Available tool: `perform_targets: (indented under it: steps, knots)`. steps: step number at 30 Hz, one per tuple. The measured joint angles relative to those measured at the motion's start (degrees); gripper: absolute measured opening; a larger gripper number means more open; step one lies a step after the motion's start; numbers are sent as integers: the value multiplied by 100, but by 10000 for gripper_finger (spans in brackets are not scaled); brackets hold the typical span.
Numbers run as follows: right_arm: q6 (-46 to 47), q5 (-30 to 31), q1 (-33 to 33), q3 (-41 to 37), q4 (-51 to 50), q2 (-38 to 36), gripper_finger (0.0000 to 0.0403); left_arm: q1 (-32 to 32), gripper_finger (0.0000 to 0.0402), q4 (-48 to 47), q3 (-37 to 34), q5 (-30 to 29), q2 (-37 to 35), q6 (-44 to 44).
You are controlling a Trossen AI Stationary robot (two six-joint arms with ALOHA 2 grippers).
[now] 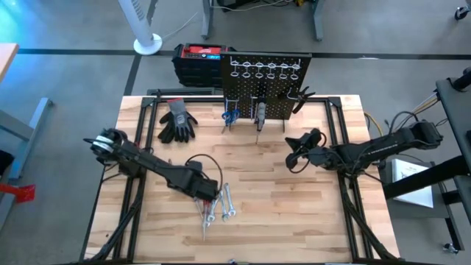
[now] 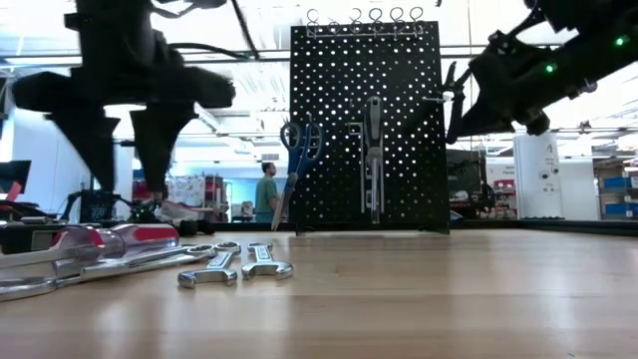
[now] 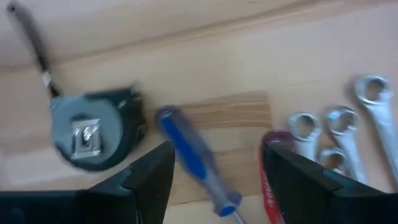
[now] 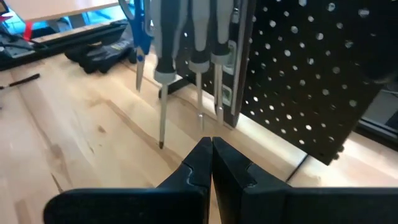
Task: Hang tools onto peg board
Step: Hang the blue screwdriver on the pegboard
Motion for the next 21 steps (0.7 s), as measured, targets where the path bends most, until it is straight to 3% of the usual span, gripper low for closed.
perform_targets:
  steps: [7,13,21]
  knots:
    - [0,-60,-52,-328,83,-407,3,-202,230,127,-310,13,-2,-1056]
    - [1,-102,-52,-535,99,-772,3,-213,230,1161,-713,26,-2,-1181]
    - [48,-360,-50,-778,74,-1079,3,-213,230,1211,-1043,351,24,-1439]
